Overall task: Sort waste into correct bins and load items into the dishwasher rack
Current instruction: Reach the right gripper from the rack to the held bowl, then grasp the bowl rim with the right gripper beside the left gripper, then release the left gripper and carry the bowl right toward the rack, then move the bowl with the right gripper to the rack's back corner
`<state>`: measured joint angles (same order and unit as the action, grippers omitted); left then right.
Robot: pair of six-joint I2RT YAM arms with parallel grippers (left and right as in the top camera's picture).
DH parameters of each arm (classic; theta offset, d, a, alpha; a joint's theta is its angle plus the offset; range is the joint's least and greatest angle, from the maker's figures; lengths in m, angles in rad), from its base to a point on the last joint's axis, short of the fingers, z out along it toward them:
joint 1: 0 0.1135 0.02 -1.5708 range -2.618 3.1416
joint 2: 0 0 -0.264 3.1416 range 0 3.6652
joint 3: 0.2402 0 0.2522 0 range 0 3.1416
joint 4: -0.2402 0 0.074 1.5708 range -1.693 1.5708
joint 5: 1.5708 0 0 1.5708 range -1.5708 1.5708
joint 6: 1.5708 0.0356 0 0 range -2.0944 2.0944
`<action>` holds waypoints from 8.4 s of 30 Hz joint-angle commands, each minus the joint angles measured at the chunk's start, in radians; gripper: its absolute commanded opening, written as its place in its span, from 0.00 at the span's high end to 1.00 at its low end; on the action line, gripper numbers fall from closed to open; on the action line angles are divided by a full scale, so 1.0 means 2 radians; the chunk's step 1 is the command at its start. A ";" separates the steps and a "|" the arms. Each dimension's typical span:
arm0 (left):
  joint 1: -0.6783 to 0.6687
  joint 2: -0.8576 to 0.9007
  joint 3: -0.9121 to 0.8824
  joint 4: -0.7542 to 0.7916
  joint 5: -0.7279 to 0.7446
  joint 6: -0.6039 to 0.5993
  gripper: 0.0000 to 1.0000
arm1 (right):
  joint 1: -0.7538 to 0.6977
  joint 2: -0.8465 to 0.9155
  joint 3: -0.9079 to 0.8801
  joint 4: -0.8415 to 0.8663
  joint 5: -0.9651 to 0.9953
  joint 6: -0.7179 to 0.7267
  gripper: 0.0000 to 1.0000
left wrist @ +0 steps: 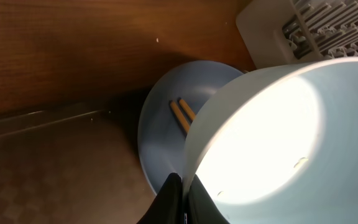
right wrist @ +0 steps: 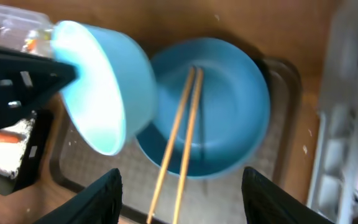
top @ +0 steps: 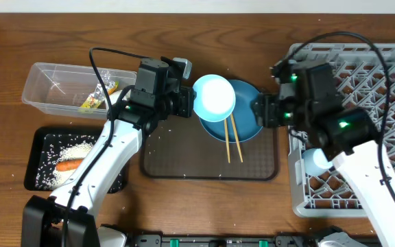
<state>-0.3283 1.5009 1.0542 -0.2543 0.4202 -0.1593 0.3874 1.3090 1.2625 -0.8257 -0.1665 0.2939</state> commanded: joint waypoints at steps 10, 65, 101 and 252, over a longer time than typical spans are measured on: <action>0.002 -0.001 -0.001 0.002 0.007 0.004 0.94 | 0.113 0.064 0.008 0.035 0.184 -0.023 0.42; 0.002 -0.001 -0.001 0.001 0.007 0.004 0.94 | 0.130 0.118 0.005 0.121 0.216 -0.020 0.83; 0.002 -0.001 -0.001 0.001 0.007 0.004 0.94 | 0.130 0.121 -0.002 0.136 0.216 -0.018 0.99; 0.002 -0.057 -0.001 -0.048 -0.115 0.014 0.01 | -0.202 0.265 -0.004 0.490 0.582 -0.600 0.99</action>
<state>-0.3283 1.3952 1.0542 -0.3481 0.2020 -0.1333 -0.0238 1.8168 1.2556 0.1364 0.9588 -0.8341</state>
